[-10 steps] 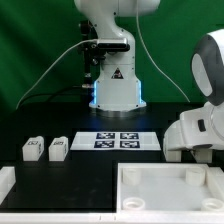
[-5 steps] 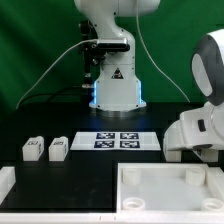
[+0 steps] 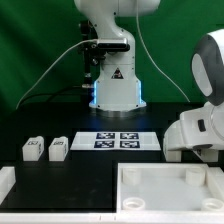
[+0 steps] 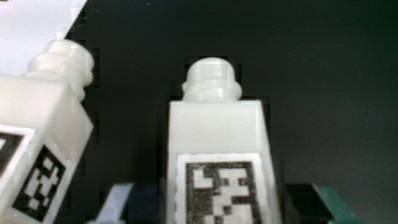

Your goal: Assemble one leg

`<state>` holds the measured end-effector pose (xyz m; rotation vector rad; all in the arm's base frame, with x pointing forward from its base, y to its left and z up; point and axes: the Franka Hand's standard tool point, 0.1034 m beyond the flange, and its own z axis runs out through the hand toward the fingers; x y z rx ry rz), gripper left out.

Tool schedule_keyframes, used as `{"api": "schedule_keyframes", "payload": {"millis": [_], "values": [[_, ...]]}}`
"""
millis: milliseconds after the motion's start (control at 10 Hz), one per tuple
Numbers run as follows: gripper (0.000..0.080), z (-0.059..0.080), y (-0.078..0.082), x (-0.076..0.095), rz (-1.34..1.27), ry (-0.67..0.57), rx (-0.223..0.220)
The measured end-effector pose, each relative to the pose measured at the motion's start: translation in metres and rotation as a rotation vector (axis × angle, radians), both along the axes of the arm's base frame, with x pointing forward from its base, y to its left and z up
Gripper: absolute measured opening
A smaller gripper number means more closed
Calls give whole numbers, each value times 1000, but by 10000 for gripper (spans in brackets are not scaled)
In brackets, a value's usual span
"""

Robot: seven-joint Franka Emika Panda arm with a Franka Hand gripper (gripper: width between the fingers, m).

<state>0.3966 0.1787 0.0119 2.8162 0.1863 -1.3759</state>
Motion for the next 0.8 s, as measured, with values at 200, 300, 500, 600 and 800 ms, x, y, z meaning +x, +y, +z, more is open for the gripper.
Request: {"api": "schedule_keyframes", "payload": {"millis": [200,300,500,600,800], "values": [[291,29,-14,21,23,-33,32],[291,48,-18,25,35,-20,36],[291,81,-32,56,33,-196,85],[291,97,-38,69,17,-319,90],[291,105,-42,83,-6,-504,103]]}}
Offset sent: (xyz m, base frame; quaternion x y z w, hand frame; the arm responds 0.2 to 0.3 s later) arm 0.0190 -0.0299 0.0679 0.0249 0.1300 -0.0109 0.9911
